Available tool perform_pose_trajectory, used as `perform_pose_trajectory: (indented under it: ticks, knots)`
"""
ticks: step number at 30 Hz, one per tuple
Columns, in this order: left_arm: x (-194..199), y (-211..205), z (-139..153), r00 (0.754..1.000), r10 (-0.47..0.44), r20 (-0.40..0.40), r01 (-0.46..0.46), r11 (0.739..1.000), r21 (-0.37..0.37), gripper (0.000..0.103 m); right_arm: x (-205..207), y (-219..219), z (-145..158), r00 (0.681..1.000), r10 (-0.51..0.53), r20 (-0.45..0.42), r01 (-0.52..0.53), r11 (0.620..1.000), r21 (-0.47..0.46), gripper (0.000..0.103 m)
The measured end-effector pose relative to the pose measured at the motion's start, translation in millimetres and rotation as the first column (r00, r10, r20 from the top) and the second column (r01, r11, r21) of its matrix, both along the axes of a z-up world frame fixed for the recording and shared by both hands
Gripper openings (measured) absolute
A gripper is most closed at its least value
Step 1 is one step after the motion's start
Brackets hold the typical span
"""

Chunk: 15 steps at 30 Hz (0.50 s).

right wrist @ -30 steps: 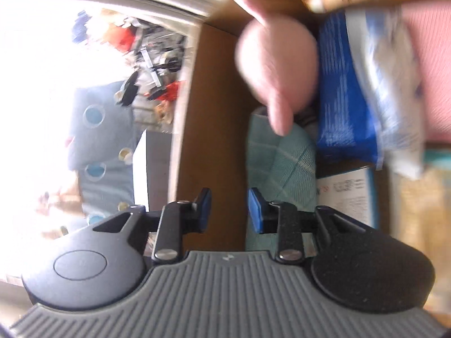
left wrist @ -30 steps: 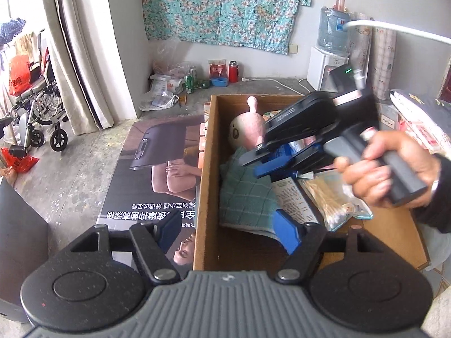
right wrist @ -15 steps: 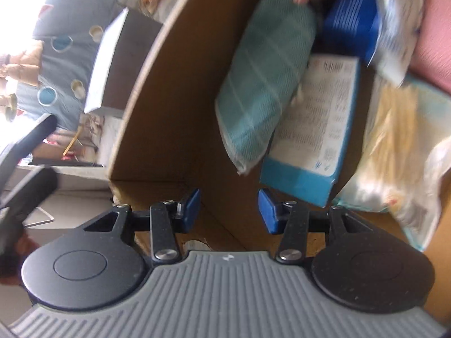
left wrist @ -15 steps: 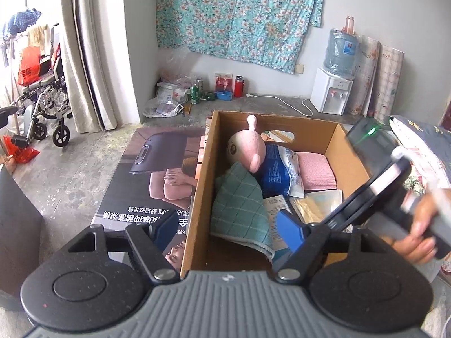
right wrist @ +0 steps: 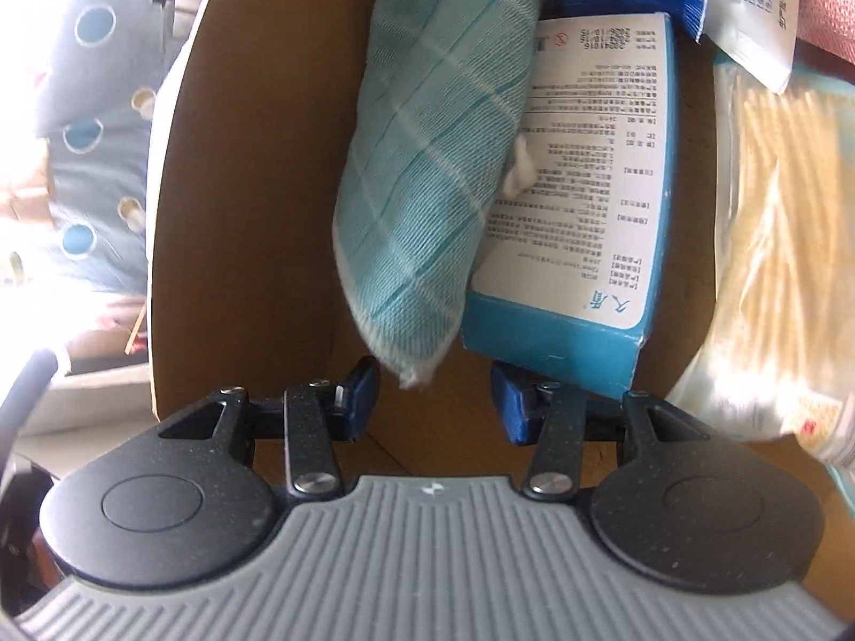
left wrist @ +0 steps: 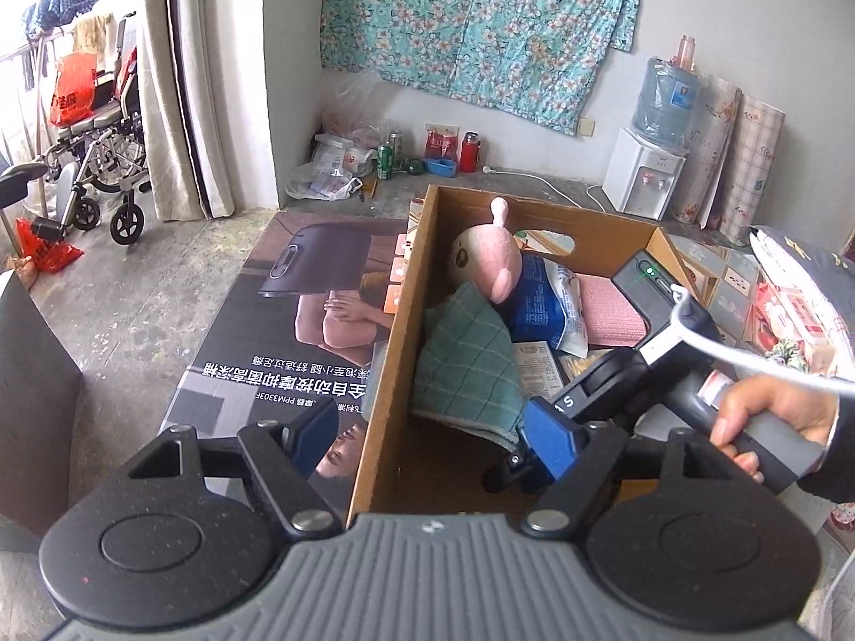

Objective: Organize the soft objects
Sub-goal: 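Withdraw the right gripper from the box toward the loose items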

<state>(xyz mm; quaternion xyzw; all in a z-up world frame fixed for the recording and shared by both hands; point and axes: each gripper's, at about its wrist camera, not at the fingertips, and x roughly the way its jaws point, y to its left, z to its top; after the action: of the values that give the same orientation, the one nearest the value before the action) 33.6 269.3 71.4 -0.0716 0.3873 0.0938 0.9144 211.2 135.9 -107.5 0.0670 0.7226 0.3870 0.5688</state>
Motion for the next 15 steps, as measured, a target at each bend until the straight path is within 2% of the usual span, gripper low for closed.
perform_pose_trajectory:
  ticks: [4,5,7,10,15]
  knots:
    - [-2,-2,-2,1.000,0.003,-0.002,-0.003,1.000,-0.013,0.078,1,-9,1,0.999,-0.027,-0.020,0.028,0.999,0.032,0.047]
    - [-3,-3,-2,1.000,0.002,0.000,-0.002,1.000,-0.018,0.078,0,-12,3,0.999,-0.029,-0.034,0.031,0.998,0.047,0.050]
    - [-7,-7,-1,1.000,-0.006,0.019,0.007,0.999,-0.031,0.078,-2,-13,4,0.998,-0.017,-0.054,0.021,0.996,0.082,0.063]
    - [-15,-15,3,0.998,-0.017,0.056,0.019,0.999,-0.046,0.080,-12,-30,23,0.999,-0.011,-0.049,0.018,0.991,0.132,0.072]
    - [-26,-40,15,0.992,-0.039,0.121,0.045,0.998,-0.047,0.081,-31,-81,68,0.998,-0.066,-0.008,0.066,0.960,0.272,0.073]
